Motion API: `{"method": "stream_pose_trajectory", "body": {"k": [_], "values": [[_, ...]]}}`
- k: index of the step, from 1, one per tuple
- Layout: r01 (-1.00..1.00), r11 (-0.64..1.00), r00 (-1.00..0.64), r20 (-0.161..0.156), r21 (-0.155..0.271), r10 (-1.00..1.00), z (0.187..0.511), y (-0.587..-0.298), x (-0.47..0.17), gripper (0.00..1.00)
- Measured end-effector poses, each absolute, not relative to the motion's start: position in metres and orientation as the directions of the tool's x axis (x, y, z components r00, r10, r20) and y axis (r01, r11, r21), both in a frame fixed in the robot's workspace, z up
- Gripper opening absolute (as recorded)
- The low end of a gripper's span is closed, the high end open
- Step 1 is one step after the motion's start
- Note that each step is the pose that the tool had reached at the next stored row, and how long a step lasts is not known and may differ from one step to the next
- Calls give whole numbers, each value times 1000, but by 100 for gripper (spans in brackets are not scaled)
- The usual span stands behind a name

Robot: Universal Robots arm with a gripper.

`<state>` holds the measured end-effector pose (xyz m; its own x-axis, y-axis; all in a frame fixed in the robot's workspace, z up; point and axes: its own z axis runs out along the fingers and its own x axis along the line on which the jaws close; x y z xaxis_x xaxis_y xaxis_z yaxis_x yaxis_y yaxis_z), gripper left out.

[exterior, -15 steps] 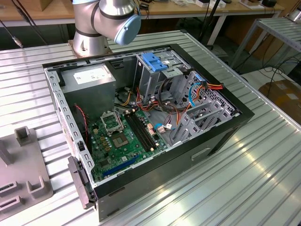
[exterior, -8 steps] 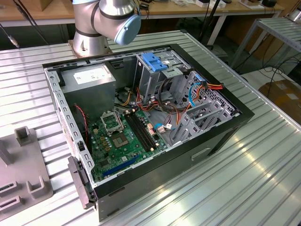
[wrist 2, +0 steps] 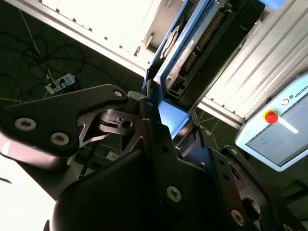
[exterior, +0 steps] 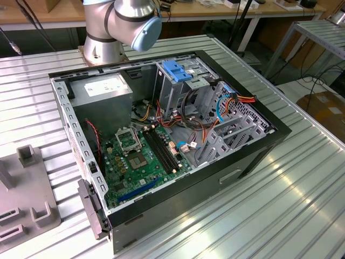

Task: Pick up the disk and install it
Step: 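Pick up the disk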

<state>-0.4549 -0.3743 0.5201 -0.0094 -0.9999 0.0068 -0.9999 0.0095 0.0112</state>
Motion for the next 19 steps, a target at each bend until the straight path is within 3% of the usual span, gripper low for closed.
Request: {"method": "stream_pose_trajectory", "body": {"k": [19], "values": [[-1000, 9, -9, 7, 11, -1000, 520, -374, -431, 37]]}}
